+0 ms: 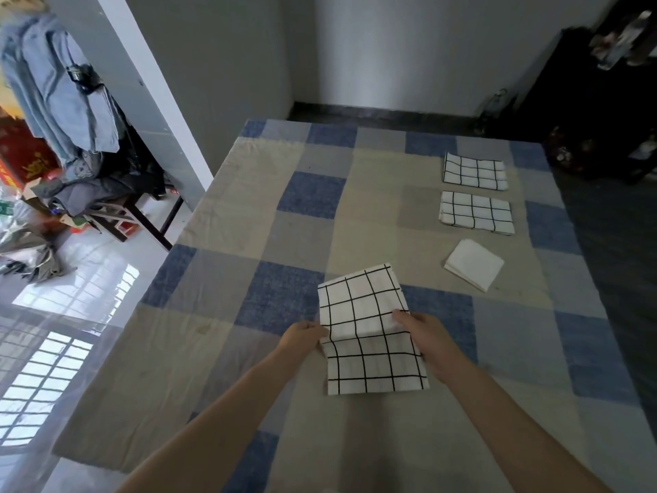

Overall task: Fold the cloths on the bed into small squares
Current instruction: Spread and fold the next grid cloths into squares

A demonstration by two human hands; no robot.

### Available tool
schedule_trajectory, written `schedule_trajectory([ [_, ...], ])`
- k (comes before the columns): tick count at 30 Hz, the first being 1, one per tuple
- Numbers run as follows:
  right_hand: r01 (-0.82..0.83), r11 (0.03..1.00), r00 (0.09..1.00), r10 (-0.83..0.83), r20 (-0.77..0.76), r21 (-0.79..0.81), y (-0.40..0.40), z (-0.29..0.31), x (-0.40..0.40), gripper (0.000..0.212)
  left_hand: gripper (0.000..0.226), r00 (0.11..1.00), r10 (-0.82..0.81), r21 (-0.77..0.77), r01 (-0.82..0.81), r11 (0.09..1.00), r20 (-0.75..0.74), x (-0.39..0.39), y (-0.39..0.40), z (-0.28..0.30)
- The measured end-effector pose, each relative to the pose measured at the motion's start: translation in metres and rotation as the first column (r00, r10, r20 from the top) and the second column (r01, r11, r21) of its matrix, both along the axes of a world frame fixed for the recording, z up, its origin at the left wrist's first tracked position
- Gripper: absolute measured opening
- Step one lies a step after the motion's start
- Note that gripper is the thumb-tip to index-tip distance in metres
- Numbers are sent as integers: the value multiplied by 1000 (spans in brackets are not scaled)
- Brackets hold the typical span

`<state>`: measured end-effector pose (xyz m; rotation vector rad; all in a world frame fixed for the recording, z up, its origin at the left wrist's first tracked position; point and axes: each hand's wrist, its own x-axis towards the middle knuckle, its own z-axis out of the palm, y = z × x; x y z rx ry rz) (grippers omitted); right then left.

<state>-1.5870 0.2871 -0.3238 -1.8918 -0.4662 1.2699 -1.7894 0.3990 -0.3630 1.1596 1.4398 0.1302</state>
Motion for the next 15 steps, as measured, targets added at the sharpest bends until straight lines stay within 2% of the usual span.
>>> schedule_trajectory([
  [2,-11,1000,997,12,-80,9,-6,4,7,26,15,998,23,21,-24,999,50,-1,0,2],
  [4,-11,1000,994,13,-107,18,-11,9,11,25,16,987,74,-35,-70,997,140,-1,-1,5],
  [6,22,999,990,-17,-137,37,-14,14,12,22,17,983,81,-93,-66,993,165,-2,-3,7],
  [11,55,996,979,-41,-199,66,-21,22,11,24,59,966,126,-283,-59,957,226,-7,-10,3],
  [14,57,996,973,-39,-228,72,-23,25,8,24,91,982,23,-244,24,969,187,-8,-10,-2],
  [15,53,996,973,-35,-226,71,-24,26,7,24,90,982,24,-202,15,979,186,-8,-11,-1],
])
